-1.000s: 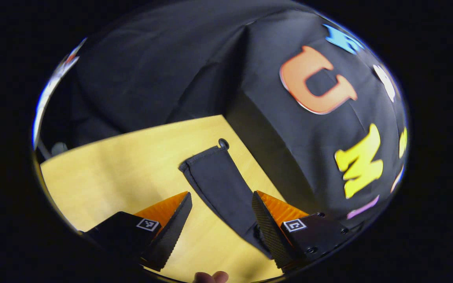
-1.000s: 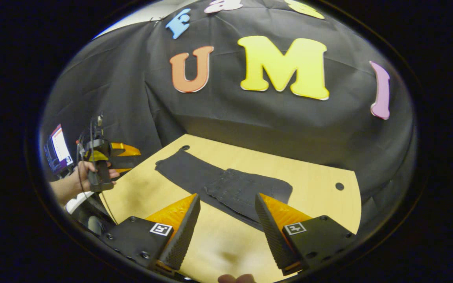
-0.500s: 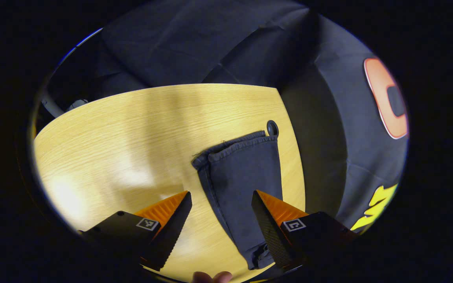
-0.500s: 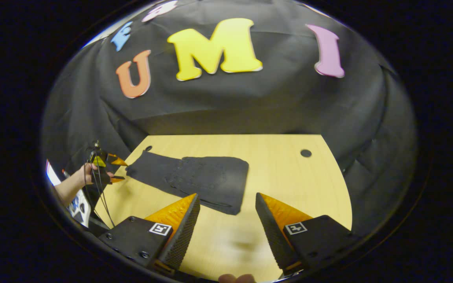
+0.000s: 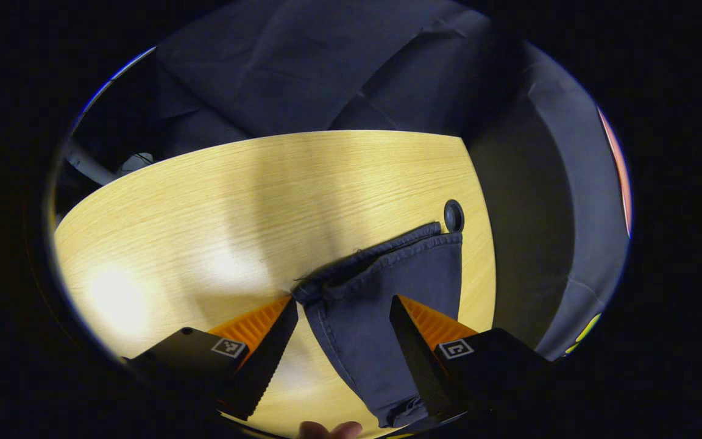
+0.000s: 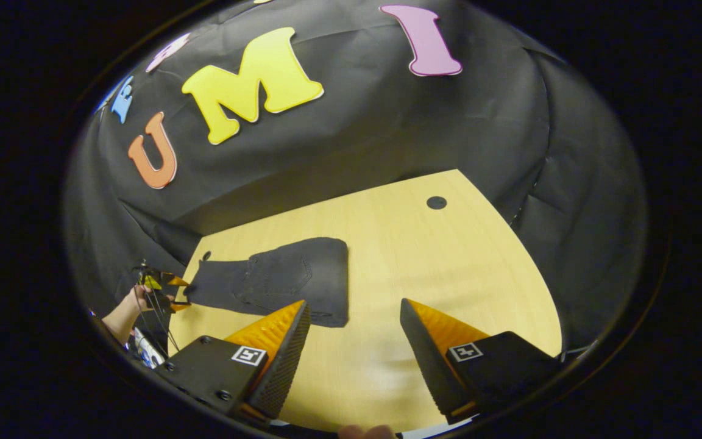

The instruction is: Grasp the waist and the cuffs of the jeans and fold them to make the two legs overlap; first hold the waist and fold one-third of the jeans toward the cuffs, then hold the cuffs and fold the remaining one-third in the same direction to finish folding.

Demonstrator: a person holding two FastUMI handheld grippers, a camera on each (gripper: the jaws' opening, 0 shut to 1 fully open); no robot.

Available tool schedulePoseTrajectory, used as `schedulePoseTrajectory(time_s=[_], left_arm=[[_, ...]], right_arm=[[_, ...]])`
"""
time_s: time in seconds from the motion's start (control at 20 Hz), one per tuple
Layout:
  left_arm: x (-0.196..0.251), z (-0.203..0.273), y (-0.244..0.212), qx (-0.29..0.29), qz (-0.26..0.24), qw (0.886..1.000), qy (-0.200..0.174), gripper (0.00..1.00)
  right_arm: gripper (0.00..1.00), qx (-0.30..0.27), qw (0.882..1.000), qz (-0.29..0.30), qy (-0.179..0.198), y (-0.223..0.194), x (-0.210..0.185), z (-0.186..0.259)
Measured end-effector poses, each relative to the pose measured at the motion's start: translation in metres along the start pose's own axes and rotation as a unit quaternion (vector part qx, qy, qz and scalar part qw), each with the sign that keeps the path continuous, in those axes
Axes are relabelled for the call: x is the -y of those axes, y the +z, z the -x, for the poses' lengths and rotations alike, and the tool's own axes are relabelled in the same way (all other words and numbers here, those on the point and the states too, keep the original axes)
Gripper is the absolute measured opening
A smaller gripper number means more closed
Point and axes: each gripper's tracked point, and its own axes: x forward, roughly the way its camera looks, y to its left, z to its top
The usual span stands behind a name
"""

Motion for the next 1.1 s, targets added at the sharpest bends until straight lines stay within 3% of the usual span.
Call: schedulePoseTrajectory(time_s=[0.3,0.35,0.4,0.5,0.55,0.6,0.65,0.85,1.1], left_arm=[[-0.004,-0.009,-0.003,-0.004,-0.055,0.996,0.063,0.97],[0.001,-0.012,-0.006,-0.004,-0.057,0.997,0.055,0.85],[0.014,-0.018,-0.016,-0.022,-0.045,0.999,0.022,0.8],[0.021,-0.018,-0.022,-0.018,-0.028,0.999,0.026,0.45],[0.024,-0.019,-0.023,-0.017,-0.026,0.999,0.028,0.48],[0.03,-0.02,-0.021,-0.015,-0.02,0.999,0.021,0.31],[0.036,-0.018,-0.021,-0.011,-0.011,1.0,0.014,0.22],[0.051,-0.005,-0.019,0.009,-0.03,0.999,-0.022,0.1],[0.091,0.041,-0.026,0.04,-0.098,0.991,-0.079,0.07]], right_arm=[[0.93,-0.013,1.0,-0.004,-0.016,-0.019,0.015,-0.005],[0.93,-0.014,1.0,-0.007,-0.018,-0.021,0.017,-0.005],[0.93,-0.011,1.0,-0.01,-0.024,-0.021,0.019,-0.006],[0.93,-0.009,0.999,-0.022,-0.026,-0.023,0.022,-0.005],[0.93,-0.01,0.999,-0.028,-0.028,-0.025,0.024,-0.003],[0.93,-0.01,0.999,-0.034,-0.029,-0.026,0.026,-0.003],[0.93,-0.011,0.999,-0.041,-0.029,-0.027,0.027,-0.001],[0.93,0.001,0.998,-0.048,-0.027,-0.029,0.025,0.01],[0.93,0.041,0.997,-0.003,-0.058,-0.032,0.024,0.036]])
